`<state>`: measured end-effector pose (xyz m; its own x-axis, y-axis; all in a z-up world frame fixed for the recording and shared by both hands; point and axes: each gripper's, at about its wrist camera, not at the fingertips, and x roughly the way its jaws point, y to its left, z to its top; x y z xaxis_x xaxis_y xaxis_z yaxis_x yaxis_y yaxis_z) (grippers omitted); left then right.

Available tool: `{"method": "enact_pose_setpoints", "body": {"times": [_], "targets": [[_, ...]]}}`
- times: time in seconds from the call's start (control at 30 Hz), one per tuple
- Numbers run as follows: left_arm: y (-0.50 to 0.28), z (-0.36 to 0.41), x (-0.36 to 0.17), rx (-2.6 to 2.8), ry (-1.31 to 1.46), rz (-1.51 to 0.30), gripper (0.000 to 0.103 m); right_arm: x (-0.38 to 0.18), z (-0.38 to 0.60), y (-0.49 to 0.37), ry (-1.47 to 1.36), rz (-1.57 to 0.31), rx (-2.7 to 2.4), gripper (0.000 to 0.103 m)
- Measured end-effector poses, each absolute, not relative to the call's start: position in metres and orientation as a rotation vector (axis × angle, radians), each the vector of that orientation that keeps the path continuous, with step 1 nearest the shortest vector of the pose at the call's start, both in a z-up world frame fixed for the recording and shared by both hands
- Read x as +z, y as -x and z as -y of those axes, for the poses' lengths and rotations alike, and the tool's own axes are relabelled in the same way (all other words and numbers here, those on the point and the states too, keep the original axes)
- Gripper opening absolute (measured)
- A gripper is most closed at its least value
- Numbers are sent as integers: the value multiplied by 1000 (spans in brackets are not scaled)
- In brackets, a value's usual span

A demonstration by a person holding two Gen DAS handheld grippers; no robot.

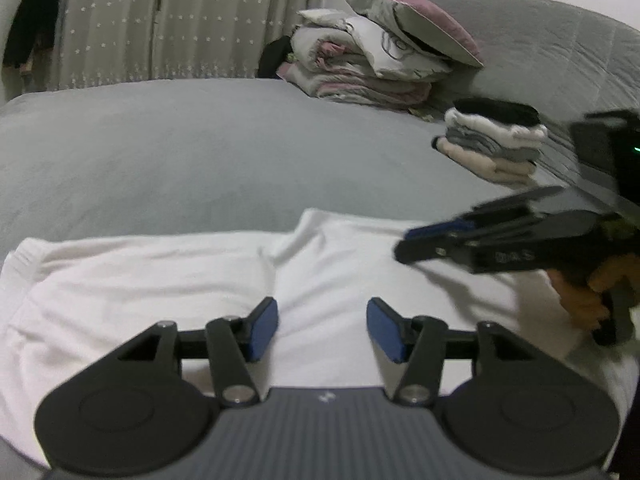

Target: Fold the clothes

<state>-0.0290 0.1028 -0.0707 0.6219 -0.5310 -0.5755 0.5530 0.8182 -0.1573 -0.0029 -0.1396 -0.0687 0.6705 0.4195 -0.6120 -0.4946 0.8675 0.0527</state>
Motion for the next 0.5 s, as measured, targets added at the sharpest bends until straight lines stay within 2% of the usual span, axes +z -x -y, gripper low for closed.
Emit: {"method": "enact_pose_setpoints", "body": {"times": [0.03, 0.1, 0.27, 0.33, 0.5], "targets": [[31, -103, -71, -632, -49, -652, 56, -71, 140, 0, 135, -656, 502, 14], [34, -103, -69, -644, -76, -654, 58, -72, 145, -7, 145, -645, 446, 12], [31, -118, -61, -619, -76, -652, 58, -67, 167, -14, 133, -625, 302, 13], [24, -128, -57, -576, -55, -645, 58, -64, 168, -11, 123, -614, 314, 18], [1, -161, -49, -456, -8, -618, 58, -61, 157, -5, 143, -619, 368, 22]]}}
